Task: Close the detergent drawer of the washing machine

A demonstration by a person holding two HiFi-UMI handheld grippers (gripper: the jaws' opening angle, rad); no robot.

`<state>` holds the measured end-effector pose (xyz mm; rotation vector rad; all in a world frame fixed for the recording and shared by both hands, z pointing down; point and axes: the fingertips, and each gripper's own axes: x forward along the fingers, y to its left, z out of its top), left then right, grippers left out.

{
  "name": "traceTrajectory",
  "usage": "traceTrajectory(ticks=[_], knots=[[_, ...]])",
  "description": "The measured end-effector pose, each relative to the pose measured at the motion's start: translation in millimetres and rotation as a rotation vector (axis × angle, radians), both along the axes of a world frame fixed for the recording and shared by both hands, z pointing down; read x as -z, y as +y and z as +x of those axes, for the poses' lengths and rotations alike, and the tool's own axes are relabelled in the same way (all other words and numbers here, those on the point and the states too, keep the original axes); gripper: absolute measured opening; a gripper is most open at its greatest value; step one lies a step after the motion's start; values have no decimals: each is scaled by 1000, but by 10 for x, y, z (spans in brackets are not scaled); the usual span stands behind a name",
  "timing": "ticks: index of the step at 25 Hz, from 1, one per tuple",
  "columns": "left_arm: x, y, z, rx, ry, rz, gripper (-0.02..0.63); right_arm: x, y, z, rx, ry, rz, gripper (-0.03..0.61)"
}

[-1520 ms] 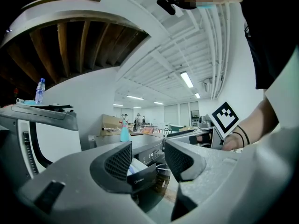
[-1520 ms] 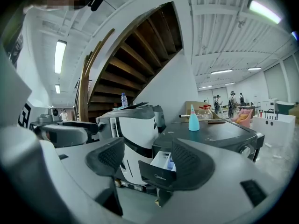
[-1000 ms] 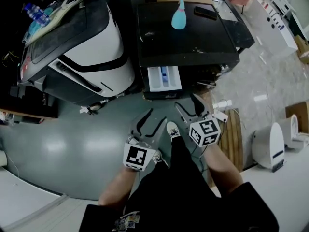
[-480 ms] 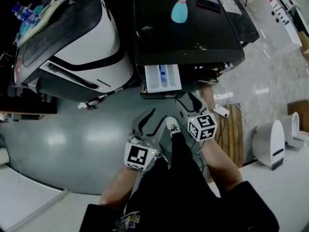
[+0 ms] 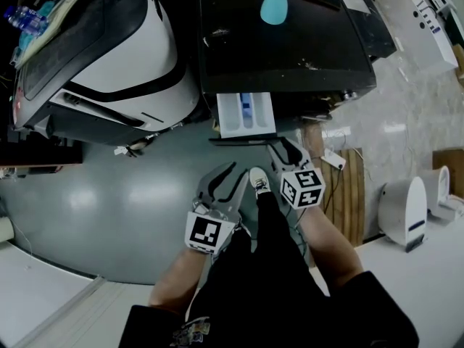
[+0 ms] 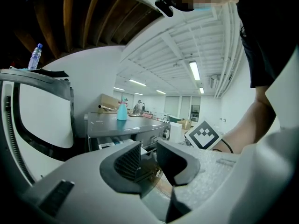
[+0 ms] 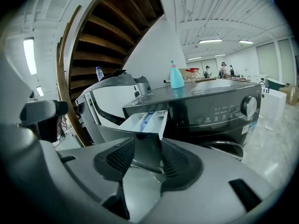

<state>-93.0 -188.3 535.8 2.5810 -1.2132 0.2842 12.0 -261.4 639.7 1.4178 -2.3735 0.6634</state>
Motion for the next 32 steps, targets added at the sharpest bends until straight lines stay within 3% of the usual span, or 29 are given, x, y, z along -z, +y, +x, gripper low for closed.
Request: traceTrajectory(ticks=[2,14,32], knots=[[-33,-20,-17,3,0,-6,95,-34,-11,27,-18,5,-3,144],[-109,-56,5,6,0,-23,6,-60,-41,44,-20,17,9,137],[-99,-70,66,5,-2,-32,3,-41,-394,45,-56,-6,4,121]])
